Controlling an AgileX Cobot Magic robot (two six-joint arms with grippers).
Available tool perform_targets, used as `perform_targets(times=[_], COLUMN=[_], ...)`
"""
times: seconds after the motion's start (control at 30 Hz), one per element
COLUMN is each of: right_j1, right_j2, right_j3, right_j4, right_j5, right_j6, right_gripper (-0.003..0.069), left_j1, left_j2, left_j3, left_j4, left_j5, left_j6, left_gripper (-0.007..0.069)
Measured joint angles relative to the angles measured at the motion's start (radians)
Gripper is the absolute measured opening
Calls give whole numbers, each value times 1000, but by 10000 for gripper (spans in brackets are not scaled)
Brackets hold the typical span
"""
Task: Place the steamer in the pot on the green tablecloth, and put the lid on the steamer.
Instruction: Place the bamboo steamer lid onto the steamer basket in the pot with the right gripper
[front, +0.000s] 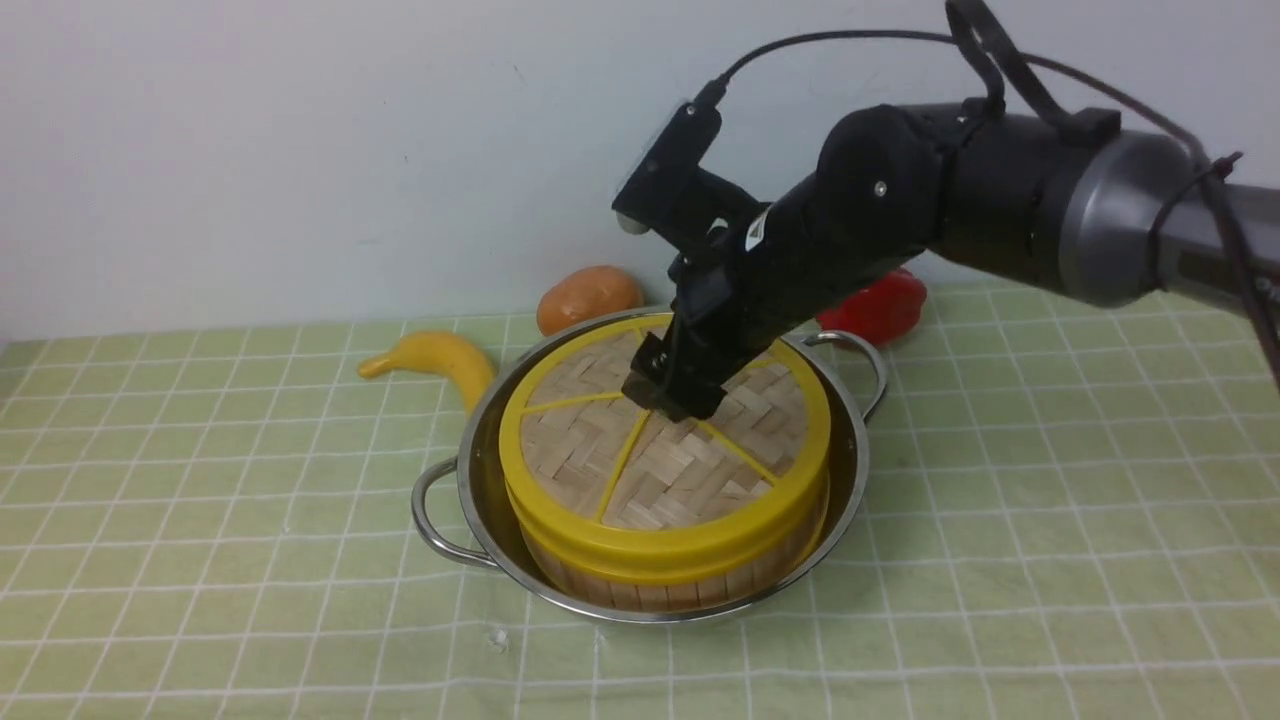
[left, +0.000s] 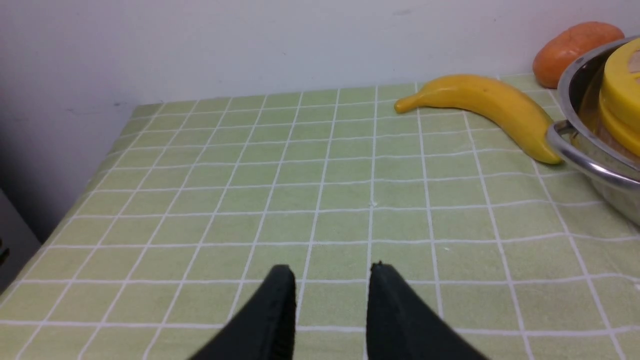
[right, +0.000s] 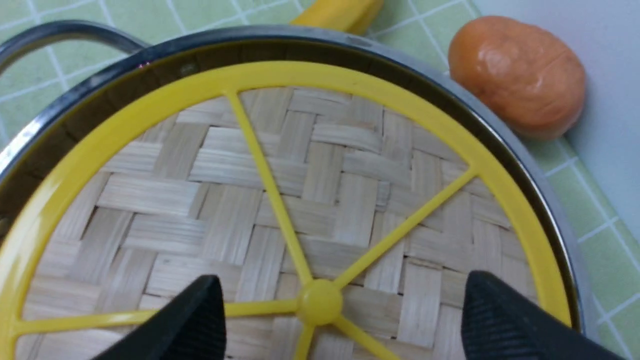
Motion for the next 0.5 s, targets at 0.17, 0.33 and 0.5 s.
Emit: perform_targets(times=[0.17,0.33,0.5], right_j1=[0,9,30], right_j2=[40,51,44], right_j3=[0,-1,-1], right_j4=[-11,-24,-59], right_j5=[-18,11,18], right_j6=[0,0,0], right_gripper=[519,491,487], left_j1=[0,0,0], left_j2=[0,0,0], left_j3=[0,0,0], left_j4=[0,0,0], left_j5=[0,0,0], left_j6=[0,0,0], left_gripper=[202,202,202])
